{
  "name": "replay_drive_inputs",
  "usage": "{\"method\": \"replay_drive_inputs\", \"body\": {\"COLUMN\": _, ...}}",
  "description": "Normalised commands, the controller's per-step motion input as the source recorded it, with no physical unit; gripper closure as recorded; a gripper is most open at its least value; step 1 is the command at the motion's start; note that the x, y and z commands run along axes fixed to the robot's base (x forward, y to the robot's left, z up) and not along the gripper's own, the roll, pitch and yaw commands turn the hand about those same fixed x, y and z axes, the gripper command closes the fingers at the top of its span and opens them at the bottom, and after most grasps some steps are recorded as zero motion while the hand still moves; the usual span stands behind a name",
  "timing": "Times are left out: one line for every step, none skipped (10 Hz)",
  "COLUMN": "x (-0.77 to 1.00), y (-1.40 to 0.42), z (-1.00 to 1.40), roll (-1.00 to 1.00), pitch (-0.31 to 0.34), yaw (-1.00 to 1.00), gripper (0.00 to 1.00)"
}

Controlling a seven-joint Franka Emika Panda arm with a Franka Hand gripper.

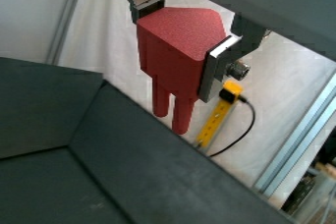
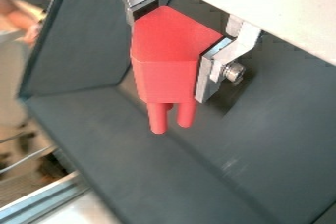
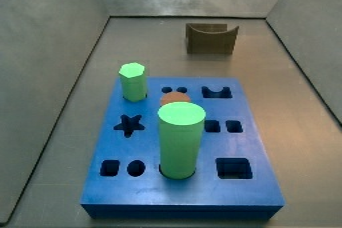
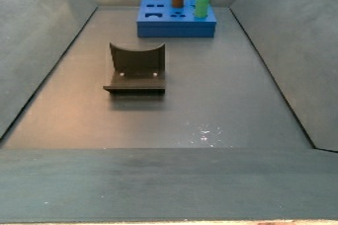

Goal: Pick up the 3 prong object. Move up. Rotate the 3 prong object. Place the 3 prong object on the fixture. Regrasp the 3 prong object. Move to above the board. Insert the 3 prong object.
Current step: Move to above the board, then insert the 3 prong object.

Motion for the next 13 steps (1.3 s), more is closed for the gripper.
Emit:
{"method": "replay_drive_inputs", "body": {"x": -0.36, "y": -1.0, "z": -0.03, "roll": -1.0, "pitch": -0.021, "yaw": 0.01, "gripper": 1.0}}
{"method": "replay_drive_inputs", "body": {"x": -0.37, "y": -1.0, "z": -0.03, "roll": -1.0, "pitch": -0.027, "yaw": 0.0, "gripper": 1.0}}
{"method": "replay_drive_inputs", "body": {"x": -0.37, "y": -1.0, "z": -0.02, "roll": -1.0, "pitch": -0.031, "yaw": 0.0, "gripper": 1.0}}
{"method": "replay_drive_inputs", "body": {"x": -0.39, "y": -1.0, "z": -0.03, "roll": -1.0, "pitch": -0.037, "yaw": 0.0, "gripper": 1.0}}
{"method": "replay_drive_inputs", "body": {"x": -0.39, "y": -1.0, "z": -0.02, "roll": -1.0, "pitch": -0.044, "yaw": -0.01, "gripper": 1.0}}
{"method": "replay_drive_inputs", "body": {"x": -0.4, "y": -1.0, "z": -0.03, "roll": -1.0, "pitch": -0.054, "yaw": -0.01, "gripper": 1.0}}
{"method": "replay_drive_inputs", "body": {"x": -0.41, "y": -1.0, "z": -0.03, "roll": -1.0, "pitch": -0.061, "yaw": -0.01, "gripper": 1.0}}
{"method": "replay_drive_inputs", "body": {"x": -0.43, "y": -1.0, "z": -0.02, "roll": -1.0, "pitch": -0.079, "yaw": -0.02, "gripper": 1.0}}
{"method": "replay_drive_inputs", "body": {"x": -0.44, "y": -1.0, "z": -0.03, "roll": -0.83, "pitch": -0.075, "yaw": -0.02, "gripper": 1.0}}
{"method": "replay_drive_inputs", "body": {"x": -0.34, "y": -0.7, "z": -0.02, "roll": -0.5, "pitch": -0.073, "yaw": -0.01, "gripper": 1.0}}
{"method": "replay_drive_inputs", "body": {"x": -0.2, "y": -0.38, "z": -0.01, "roll": -0.29, "pitch": -0.052, "yaw": -0.01, "gripper": 1.0}}
{"method": "replay_drive_inputs", "body": {"x": -0.12, "y": -0.22, "z": -0.01, "roll": -0.19, "pitch": -0.033, "yaw": 0.0, "gripper": 1.0}}
{"method": "replay_drive_inputs", "body": {"x": 0.0, "y": 0.0, "z": -0.02, "roll": -0.01, "pitch": -0.031, "yaw": 0.0, "gripper": 1.0}}
